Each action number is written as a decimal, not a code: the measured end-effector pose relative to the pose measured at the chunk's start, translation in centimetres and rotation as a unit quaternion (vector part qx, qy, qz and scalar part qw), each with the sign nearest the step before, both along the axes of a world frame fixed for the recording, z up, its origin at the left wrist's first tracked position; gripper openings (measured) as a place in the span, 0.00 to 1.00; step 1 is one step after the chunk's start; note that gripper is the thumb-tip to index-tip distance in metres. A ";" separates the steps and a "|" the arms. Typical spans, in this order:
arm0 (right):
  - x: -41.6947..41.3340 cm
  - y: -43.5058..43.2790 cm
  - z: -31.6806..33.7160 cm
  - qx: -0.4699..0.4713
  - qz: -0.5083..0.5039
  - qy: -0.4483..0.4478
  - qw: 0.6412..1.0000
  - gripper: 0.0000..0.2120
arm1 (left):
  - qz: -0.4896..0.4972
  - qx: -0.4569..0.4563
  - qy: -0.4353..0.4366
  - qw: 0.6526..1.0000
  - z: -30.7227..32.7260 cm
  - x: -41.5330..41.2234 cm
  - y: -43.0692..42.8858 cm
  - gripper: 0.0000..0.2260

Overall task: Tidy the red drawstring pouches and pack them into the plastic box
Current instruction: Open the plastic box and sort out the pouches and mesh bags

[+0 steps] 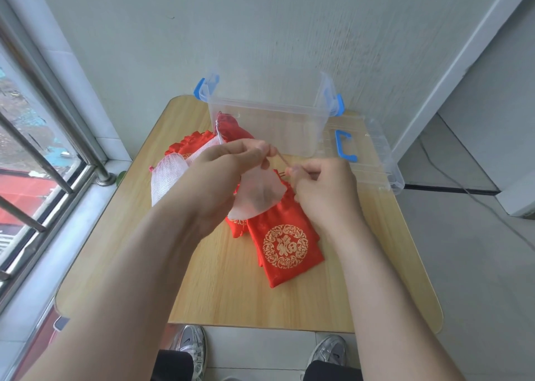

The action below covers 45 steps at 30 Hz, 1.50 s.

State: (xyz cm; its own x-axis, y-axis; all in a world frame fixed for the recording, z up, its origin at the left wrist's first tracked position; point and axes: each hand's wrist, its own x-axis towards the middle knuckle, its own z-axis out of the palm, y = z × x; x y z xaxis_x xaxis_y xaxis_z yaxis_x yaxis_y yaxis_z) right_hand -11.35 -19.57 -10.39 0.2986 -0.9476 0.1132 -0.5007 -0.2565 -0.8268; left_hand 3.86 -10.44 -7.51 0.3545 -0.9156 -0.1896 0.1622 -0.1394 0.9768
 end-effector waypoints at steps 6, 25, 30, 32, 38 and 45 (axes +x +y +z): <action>0.0 1.0 1.2 0.037 0.101 -0.019 0.994 0.10 | 0.112 -0.009 0.008 0.994 -0.2 0.4 0.0 0.09; -0.4 0.3 1.7 0.082 0.126 -0.255 0.955 0.16 | -0.067 -0.079 -0.363 0.926 -0.9 -0.2 -0.1 0.11; -0.7 0.2 0.9 0.052 0.118 -0.215 0.968 0.06 | -0.050 -0.074 -0.255 0.963 -0.6 0.0 0.0 0.12; -1.0 0.0 0.7 0.042 0.140 -0.199 0.969 0.06 | -0.047 -0.072 -0.248 0.965 -0.5 0.1 0.0 0.13; -1.6 0.2 1.1 0.047 0.183 -0.207 0.960 0.05 | -0.067 -0.078 -0.254 0.962 -0.1 0.1 0.2 0.12; -1.4 0.3 1.2 0.048 0.211 -0.199 0.956 0.02 | -0.086 -0.073 -0.300 0.947 0.0 -0.3 0.6 0.13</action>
